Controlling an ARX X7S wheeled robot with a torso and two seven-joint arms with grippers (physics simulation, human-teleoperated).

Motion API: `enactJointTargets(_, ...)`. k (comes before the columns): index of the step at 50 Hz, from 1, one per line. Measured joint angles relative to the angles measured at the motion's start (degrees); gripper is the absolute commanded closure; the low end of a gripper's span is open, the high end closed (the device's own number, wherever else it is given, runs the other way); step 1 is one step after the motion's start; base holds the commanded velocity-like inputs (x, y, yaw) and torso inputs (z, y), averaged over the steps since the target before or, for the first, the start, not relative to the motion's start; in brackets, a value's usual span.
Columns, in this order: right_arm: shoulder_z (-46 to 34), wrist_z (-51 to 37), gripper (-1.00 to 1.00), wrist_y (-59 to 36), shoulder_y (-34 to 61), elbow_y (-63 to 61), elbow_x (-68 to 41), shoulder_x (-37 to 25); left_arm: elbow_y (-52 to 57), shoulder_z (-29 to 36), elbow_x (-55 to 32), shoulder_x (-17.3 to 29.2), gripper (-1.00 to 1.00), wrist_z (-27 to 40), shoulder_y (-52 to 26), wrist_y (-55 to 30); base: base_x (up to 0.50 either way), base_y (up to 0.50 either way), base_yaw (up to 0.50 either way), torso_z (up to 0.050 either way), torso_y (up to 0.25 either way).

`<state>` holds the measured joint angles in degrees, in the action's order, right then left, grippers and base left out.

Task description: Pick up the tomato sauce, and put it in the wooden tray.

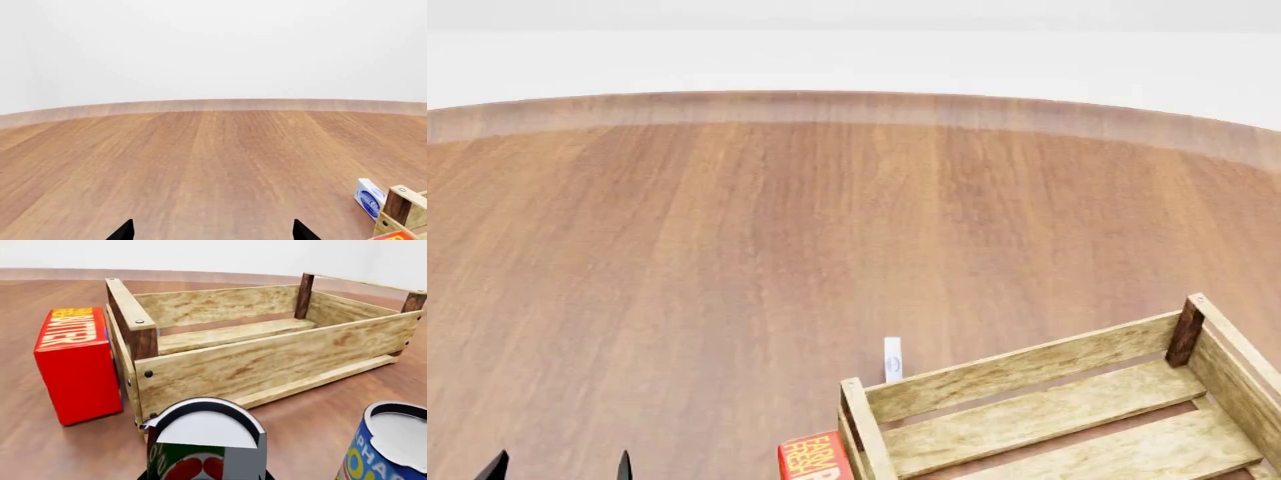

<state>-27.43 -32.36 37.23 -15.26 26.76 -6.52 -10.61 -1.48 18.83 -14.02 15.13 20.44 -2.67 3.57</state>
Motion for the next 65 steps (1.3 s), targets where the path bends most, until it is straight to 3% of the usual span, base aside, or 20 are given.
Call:
enactJointTargets(15, 0.1, -3.4, 1.00, 4.1, -2.5, -4.7, 5.0, -1.4, -0.3, 0.3, -0.2, 0.2, -1.00, 0.2, -0.1, 0.2, 0.00, 0.00, 0.00, 0.000, 0.000)
enactJointTargets(37, 3.7, -13.0, 1.00, 12.6, -6.4, -10.9, 21.8, -2.3, -0.4, 0.6, -0.5, 0.4, -1.00, 0.5, -0.3, 0.4, 0.00, 0.00, 0.00, 0.000, 0.000)
enactJointTargets(51, 5.7, -17.2, 1.00, 13.7, -8.2, -15.2, 28.8, -2.4, -0.4, 0.9, -0.7, 0.6, -1.00, 0.7, -0.4, 0.4, 0.00, 0.00, 0.00, 0.000, 0.000)
enactJointTargets(65, 6.3, -17.1, 1.00, 12.0, -9.2, -20.7, 29.2, -3.2, -0.2, 1.1, -0.7, 0.8, -1.00, 0.9, -0.3, 0.5, 0.00, 0.00, 0.00, 0.000, 0.000)
